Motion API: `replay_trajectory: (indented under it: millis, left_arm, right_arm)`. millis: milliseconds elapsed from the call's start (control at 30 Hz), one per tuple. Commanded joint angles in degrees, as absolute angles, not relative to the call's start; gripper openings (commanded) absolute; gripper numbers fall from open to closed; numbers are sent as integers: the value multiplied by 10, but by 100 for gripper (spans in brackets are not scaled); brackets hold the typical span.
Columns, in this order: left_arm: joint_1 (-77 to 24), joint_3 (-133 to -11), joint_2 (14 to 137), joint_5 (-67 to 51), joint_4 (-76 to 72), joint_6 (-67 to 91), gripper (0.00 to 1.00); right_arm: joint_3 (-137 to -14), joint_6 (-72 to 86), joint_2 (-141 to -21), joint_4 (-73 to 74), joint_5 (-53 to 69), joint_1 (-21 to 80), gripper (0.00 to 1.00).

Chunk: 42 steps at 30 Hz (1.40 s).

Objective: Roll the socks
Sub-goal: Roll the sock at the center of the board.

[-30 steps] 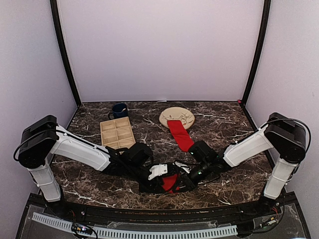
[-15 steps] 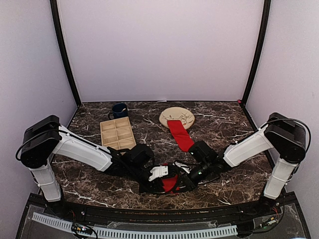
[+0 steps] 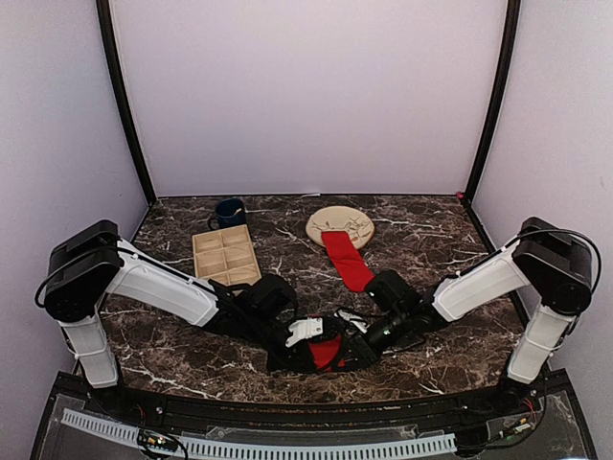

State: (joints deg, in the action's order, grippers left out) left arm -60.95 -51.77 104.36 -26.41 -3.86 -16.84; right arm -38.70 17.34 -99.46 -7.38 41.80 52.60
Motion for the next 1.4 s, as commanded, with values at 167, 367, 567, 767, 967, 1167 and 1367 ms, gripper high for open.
replay_trajectory:
  millis: [167, 367, 567, 767, 967, 1167, 1367]
  left_arm:
    - [-584, -527, 1056, -327, -10, -143, 8]
    - [-572, -542, 1072, -358, 6, -137, 8]
    - [-553, -555, 1082, -392, 22, -130, 8]
    - [-536, -573, 1100, -440, 48, -126, 8]
    - [-527, -601, 1130, -479, 87, -128, 8]
    - [-517, -617, 1145, -505, 107, -127, 8]
    - [-505, -639, 1159, -533, 142, -134, 8]
  right_arm:
    - [-359, 191, -965, -93, 398, 510, 30]
    - [-345, 196, -940, -100, 368, 497, 31]
    - [-336, 191, -917, -98, 321, 491, 31]
    - [-317, 178, -860, -96, 248, 492, 31]
    - [-296, 143, -797, -81, 167, 500, 31]
    - [-294, 108, -763, -58, 73, 557, 31]
    - [-293, 81, -746, -57, -3, 628, 31]
